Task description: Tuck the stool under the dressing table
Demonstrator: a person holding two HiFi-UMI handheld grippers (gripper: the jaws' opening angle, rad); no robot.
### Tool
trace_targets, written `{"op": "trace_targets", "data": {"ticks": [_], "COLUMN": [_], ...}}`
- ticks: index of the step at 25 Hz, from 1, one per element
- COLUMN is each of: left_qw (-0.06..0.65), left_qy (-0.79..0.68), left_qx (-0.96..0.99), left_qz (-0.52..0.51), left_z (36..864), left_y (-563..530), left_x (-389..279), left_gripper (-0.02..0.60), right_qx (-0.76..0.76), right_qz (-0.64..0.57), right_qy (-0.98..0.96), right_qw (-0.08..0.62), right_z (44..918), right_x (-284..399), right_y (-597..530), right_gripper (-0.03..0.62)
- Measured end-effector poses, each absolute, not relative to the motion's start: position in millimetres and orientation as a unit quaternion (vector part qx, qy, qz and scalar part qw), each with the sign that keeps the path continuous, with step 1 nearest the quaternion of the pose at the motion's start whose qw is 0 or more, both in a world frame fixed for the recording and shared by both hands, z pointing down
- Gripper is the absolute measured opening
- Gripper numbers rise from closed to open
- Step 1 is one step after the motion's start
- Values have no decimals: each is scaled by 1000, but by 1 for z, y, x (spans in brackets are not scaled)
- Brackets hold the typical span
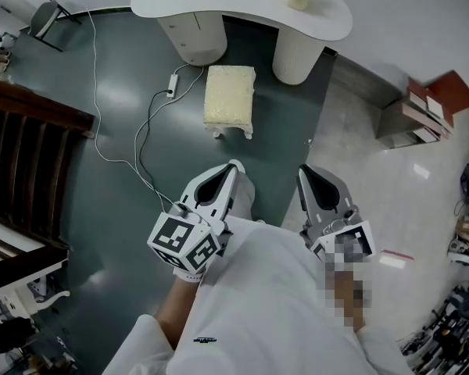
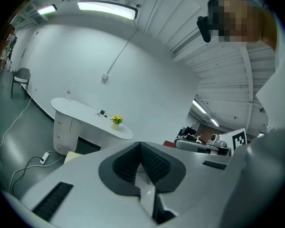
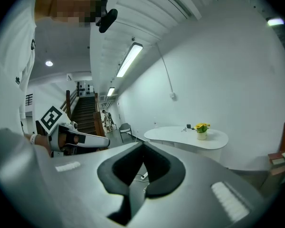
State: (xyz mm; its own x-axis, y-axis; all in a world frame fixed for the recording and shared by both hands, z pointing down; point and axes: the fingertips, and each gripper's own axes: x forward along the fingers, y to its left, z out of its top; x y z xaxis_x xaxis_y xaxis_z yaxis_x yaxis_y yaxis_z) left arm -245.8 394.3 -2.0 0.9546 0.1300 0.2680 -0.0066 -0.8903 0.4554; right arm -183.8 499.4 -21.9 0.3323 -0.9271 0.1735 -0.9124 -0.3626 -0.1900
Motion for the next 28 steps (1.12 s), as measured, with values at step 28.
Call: {"op": "trace_targets", "data": {"ticks": [28], "left_qw": [267], "left_qy": [-39], "left_qx": [957], "left_qz": [103], "left_z": [-2], "left_y": [167], "left_x": [-140], "left_gripper": [9], "right_qx": [-759], "right_qz": [-136], "right_qy": [636], "right_qw": [-31], "right_z": [-36], "right_x": [-71], "right_y": [262], "right_gripper": [0]}}
